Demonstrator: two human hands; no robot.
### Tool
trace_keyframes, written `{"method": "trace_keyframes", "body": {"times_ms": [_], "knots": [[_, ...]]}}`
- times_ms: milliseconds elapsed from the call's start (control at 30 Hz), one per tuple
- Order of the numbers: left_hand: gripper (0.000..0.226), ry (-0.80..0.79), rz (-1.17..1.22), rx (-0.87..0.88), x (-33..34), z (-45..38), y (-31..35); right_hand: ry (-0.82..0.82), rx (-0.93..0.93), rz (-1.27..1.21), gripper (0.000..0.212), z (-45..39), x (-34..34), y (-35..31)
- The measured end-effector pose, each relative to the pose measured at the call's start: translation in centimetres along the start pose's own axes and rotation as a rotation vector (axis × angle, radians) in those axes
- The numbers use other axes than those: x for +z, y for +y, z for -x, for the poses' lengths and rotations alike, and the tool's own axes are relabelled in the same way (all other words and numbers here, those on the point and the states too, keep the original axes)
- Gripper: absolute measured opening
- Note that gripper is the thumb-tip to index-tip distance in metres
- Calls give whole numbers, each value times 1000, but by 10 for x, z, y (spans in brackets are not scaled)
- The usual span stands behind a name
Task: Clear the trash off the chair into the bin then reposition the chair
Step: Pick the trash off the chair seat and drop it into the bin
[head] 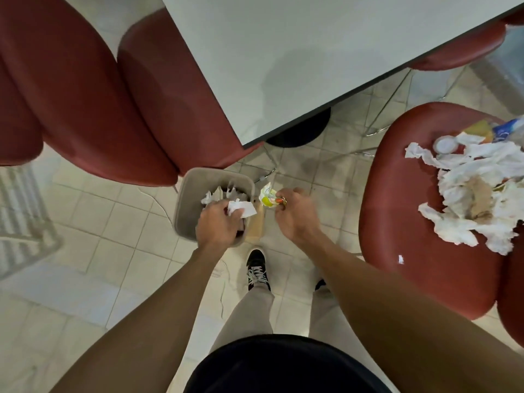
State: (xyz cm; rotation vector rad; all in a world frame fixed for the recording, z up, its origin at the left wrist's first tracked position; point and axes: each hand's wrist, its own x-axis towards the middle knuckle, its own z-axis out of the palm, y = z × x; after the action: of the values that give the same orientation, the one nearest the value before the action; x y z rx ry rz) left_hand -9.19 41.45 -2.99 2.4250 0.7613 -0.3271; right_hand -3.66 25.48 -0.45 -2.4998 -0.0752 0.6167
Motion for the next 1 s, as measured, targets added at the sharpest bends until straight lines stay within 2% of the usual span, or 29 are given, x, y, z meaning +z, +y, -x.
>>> {"method": "trace_keyframes", "body": {"times_ms": [167, 300, 433, 700, 800, 1000], "knots": [[35, 67, -42, -91, -21, -12, -43, -77, -61, 32, 38, -4, 30, -45], [36, 56, -64, -216, -25, -15, -59, -61, -129, 37, 34, -6, 45, -70], [39, 32, -33, -252, -22, -15, -62, -85, -135, 26, 37, -7, 48, -73], [37, -32, -6, -208, -8, -19, -33, -111, -69, -31, 37, -15, 23, -28], [33, -49, -15, -164, 1, -18, -5, -104, -22, -79, 32, -16, 7, -2], [31, -138, 23, -65, 41, -12, 60, -53, 138, -113, 38, -12, -34, 67]]}}
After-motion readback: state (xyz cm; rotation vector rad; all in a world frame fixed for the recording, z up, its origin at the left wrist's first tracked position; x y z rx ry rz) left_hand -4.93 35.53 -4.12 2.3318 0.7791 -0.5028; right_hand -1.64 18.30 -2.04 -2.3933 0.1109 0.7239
